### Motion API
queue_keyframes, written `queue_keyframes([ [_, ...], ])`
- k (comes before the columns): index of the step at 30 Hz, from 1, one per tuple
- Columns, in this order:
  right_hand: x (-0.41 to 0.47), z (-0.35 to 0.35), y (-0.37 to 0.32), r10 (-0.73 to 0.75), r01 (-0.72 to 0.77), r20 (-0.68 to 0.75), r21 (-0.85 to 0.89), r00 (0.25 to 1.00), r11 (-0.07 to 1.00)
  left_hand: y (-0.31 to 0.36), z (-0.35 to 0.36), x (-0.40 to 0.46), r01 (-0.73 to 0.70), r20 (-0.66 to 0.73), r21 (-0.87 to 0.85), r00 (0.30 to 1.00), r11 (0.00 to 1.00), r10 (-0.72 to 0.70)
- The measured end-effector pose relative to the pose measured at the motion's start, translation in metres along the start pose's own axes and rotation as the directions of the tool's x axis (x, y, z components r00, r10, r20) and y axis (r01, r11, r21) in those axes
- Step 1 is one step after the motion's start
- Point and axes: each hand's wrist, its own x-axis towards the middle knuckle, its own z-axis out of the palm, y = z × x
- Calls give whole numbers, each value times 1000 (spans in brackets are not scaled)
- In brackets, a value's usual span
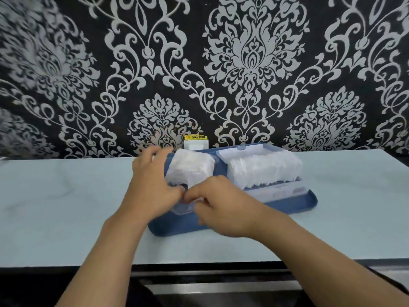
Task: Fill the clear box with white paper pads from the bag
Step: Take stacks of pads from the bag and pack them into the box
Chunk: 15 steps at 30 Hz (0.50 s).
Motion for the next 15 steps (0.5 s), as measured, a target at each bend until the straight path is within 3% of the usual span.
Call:
queue_keyframes([
  [2, 8, 14, 0, 75, -63, 68, -159, 995, 985, -15, 8, -2, 83, 104, 79, 990, 993, -91],
  [6, 22, 18, 1, 178, -206, -104, -484, 979, 851, -8, 14, 0, 72, -119, 88, 991, 993, -61],
  [9, 29, 10, 14, 204, -298, -228, -550, 952, 780, 19, 16, -6, 12, -186, 39, 983, 999, -4],
  [11, 29, 3, 21, 222, -318, -231, -589, 947, 743, 32, 17, -11, -27, -185, -13, 982, 1000, 24],
  [15, 31, -3, 27, 297, -353, -194, -580, 935, 734, 33, 13, -6, -56, -99, -311, 995, 949, 27],
])
